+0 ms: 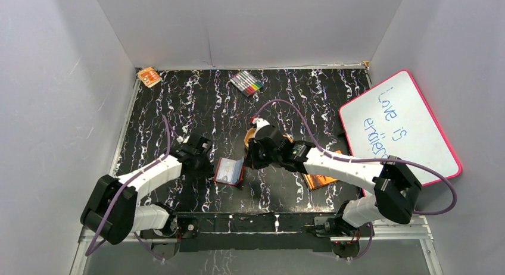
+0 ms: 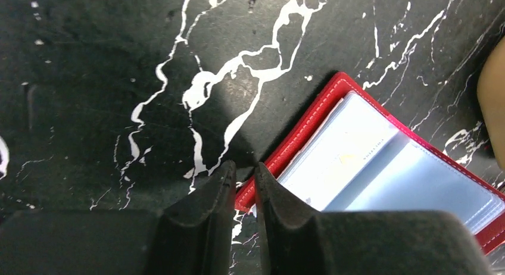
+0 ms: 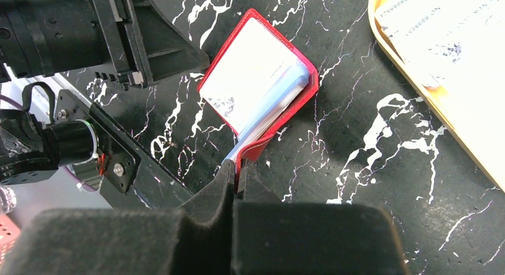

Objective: Put the credit cards into the card holder
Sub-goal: Close the card holder at the center of the board.

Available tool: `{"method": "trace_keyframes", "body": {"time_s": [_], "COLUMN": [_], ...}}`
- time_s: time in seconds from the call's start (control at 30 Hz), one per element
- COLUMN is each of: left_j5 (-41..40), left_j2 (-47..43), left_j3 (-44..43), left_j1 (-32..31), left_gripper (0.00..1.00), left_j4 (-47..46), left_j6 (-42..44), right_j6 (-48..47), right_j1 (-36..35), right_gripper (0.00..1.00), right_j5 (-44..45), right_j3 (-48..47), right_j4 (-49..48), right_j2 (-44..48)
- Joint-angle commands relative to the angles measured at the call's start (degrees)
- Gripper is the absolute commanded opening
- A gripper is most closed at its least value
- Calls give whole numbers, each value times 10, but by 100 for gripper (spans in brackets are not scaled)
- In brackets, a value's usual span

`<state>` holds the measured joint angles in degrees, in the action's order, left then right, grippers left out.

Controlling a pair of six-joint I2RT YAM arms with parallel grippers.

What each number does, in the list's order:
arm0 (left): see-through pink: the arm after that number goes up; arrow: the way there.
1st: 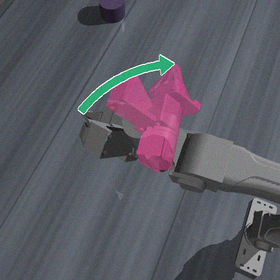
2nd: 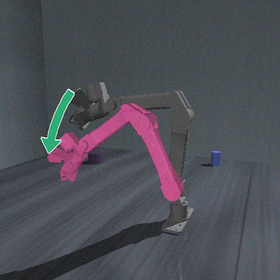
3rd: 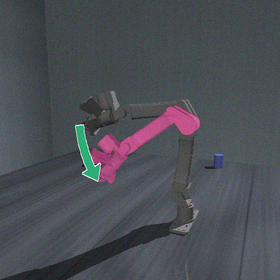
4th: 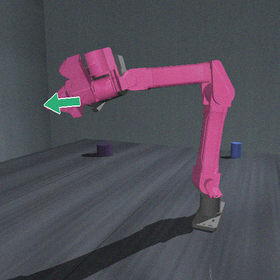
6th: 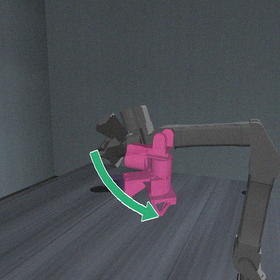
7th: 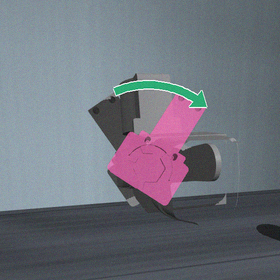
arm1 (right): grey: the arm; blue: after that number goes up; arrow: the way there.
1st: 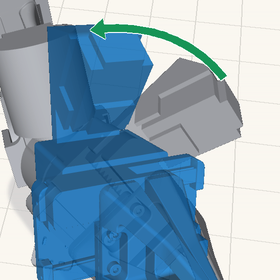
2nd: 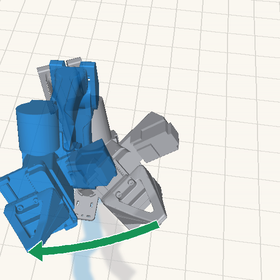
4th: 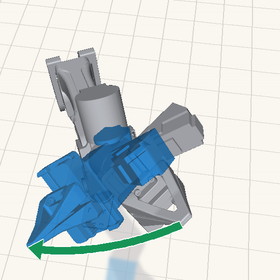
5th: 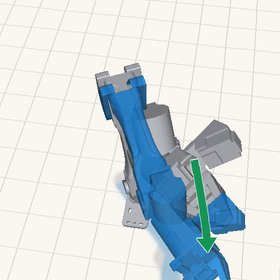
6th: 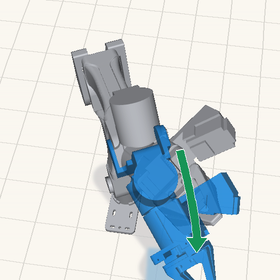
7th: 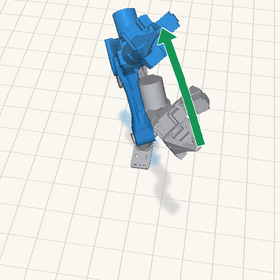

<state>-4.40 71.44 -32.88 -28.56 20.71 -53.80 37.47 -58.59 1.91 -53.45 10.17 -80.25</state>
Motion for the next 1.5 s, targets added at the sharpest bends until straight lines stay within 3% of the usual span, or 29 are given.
{"method": "trace_keyframes", "body": {"time_s": [0.0,0.3,0.53,0.77,0.93,1.07,1.13,1.4,1.47], "left_j5": [44,122,126,95,81,62,52,-2,-6], "left_j2": [5,26,10,-68,-99,-126,-146,-182,-183], "left_j3": [21,64,72,105,114,112,110,100,97], "left_j1": [1,-28,-63,-64,-63,-63,-64,-63,-63], "left_gripper": [15,5,2,2,2,3,5,7,8], "left_j4": [-49,-106,-117,-89,-62,-36,-21,14,18], "left_j6": [12,-2,-27,-50,-49,-53,-59,-66,-66], "right_j6": [-4,14,26,38,37,35,33,5,-6], "right_j1": [-3,-3,-3,-3,-4,-6,-7,-6,-6], "right_gripper": [0,0,0,0,0,34,46,78,80], "right_j5": [-7,-47,-75,-116,-188,-210,-208,-188,-178], "right_j3": [-3,-38,-81,-113,-147,-158,-166,-210,-217], "right_j4": [-22,-76,-112,-139,-125,-116,-104,-4,23], "right_j2": [17,-36,-114,-190,-242,-245,-240,-187,-167]}}
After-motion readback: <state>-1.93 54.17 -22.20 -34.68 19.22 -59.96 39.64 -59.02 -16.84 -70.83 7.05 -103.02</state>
